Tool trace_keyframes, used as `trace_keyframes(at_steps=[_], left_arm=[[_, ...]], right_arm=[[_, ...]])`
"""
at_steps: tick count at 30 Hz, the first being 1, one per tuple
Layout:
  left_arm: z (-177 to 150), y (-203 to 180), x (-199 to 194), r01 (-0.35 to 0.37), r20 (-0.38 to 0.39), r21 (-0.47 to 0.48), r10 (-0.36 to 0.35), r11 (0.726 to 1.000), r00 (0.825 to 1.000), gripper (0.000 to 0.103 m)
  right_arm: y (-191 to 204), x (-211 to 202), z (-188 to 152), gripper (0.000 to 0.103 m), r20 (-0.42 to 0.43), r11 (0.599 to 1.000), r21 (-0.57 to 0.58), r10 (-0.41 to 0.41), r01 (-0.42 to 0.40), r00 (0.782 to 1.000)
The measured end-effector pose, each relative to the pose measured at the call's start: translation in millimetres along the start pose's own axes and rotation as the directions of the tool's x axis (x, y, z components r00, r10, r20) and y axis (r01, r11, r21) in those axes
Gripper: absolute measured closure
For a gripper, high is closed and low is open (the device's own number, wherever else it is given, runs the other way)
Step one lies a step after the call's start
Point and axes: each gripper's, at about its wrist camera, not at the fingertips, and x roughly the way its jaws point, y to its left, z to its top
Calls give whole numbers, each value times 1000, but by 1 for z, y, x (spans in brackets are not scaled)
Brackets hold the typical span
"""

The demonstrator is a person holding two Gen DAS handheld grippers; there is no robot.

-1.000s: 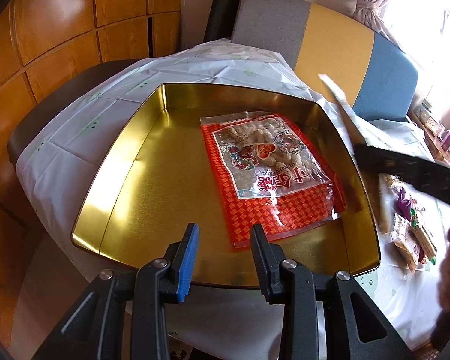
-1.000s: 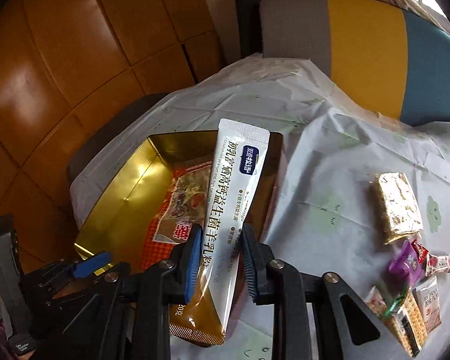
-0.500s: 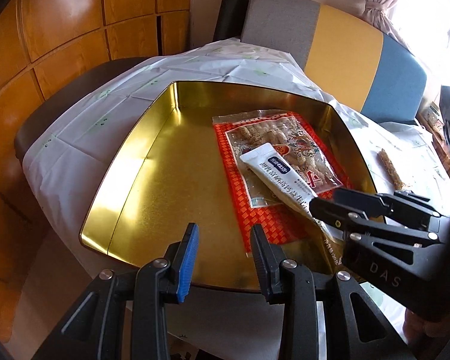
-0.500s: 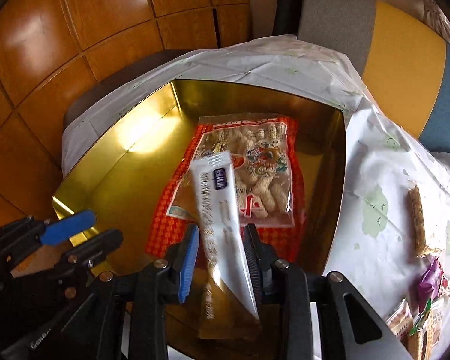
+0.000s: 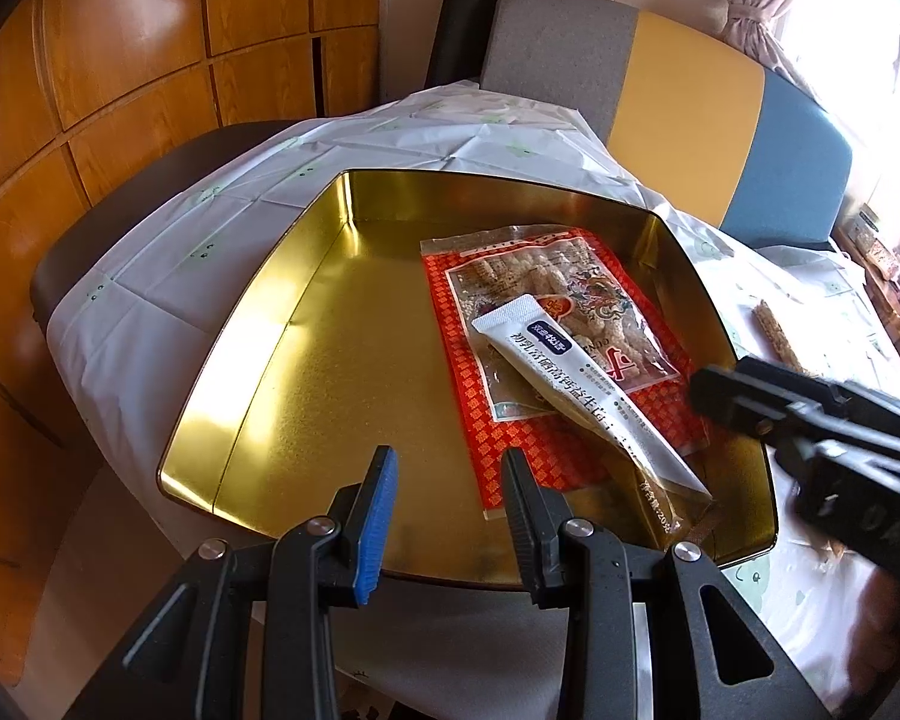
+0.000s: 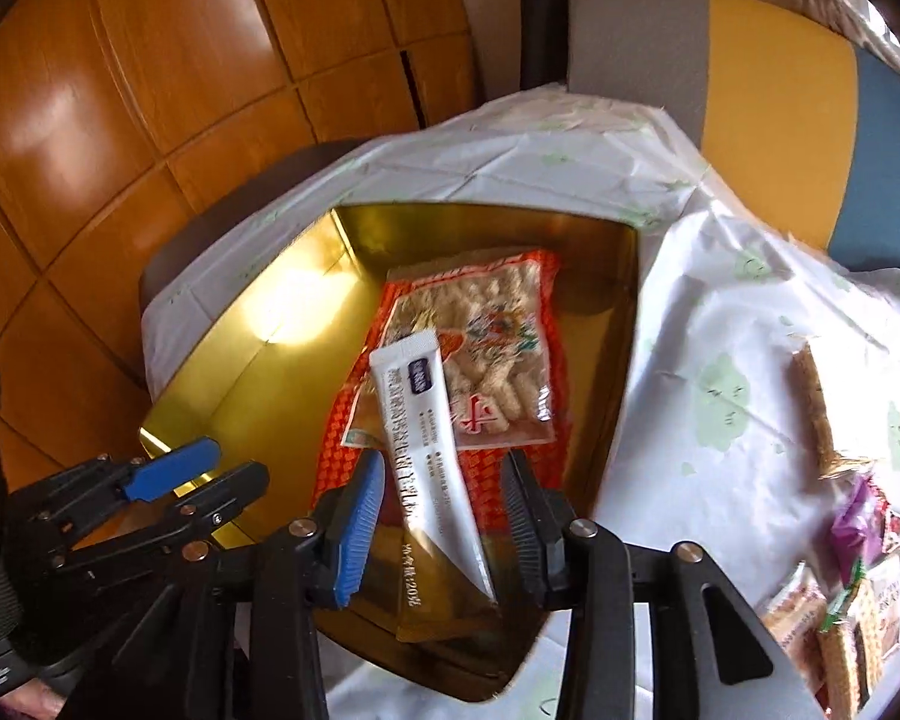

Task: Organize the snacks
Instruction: 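Carry the white packet into the tin and release it onto the bag, then move the left gripper back to the snacks over the green-wrapped cracker pack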

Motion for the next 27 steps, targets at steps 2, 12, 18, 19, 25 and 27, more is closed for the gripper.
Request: trace_keyframes(at_steps=[2,12,18,19,25,27], left_arm=[[0,-1,-1,-2,4,2,2,1000,1000,67],[0,-3,-5,-5,13,12,4,1000,1000,67],[-1,-6,-5,0,10,23,0,1000,1000,67],[-1,-6,-6,-1,11,23,1,1000,1000,67],[0,-7,-3,-1,3,23,1,1000,1000,67],[-1,-9,-2,-1,2,24,1,1000,1000,67]], right_arm=[[-2,-9,0,60,23,1000,0,-7,7,1000],[-37,-43,-7,54,65,997,45,-68,65,996],[-78,-62,-23,54,49,986,96,-138,133,989],[-87,-65,-26,54,44,984,105,-151,146,988],[-140,-84,-49,53,-9,956,171,-239,237,971],[-159,-91,-55,53,-28,944,189,-270,271,962]])
